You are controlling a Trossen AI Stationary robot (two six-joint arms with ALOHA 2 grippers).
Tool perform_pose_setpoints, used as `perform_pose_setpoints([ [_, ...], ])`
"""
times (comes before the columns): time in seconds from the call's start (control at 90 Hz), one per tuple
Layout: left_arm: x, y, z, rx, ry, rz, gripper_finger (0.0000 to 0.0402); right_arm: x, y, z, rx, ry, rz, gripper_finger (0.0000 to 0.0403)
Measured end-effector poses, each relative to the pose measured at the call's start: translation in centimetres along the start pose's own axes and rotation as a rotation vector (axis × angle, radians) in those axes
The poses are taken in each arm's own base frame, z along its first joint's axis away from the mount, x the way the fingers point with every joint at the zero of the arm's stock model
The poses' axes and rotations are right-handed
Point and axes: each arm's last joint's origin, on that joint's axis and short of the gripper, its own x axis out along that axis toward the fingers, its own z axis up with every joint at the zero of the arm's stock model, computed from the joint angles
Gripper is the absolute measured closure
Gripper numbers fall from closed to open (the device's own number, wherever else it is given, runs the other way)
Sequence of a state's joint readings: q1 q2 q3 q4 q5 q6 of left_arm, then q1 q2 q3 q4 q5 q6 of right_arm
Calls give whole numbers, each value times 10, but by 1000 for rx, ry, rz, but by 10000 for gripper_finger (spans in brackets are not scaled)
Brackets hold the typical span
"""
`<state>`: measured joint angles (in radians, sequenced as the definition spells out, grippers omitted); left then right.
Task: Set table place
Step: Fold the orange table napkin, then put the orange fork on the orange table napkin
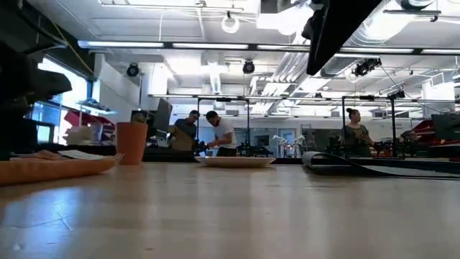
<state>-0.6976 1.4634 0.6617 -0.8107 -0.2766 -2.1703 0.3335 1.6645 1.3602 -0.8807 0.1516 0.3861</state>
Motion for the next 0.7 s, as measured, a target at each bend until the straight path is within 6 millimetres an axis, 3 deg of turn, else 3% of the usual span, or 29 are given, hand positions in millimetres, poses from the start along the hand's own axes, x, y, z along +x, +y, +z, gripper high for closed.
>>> perform_pose_setpoints([
  [0.356,-62,-10,44,-49,-116,-303,401,0,3,5,14,-49,24,220],
  [0.522,-63,-4,86,89,-154,-160,382,0,2,11,21,-106,43,220],
  [0.7,-49,-3,132,313,-52,5,311,0,-5,18,60,-145,51,219],
])
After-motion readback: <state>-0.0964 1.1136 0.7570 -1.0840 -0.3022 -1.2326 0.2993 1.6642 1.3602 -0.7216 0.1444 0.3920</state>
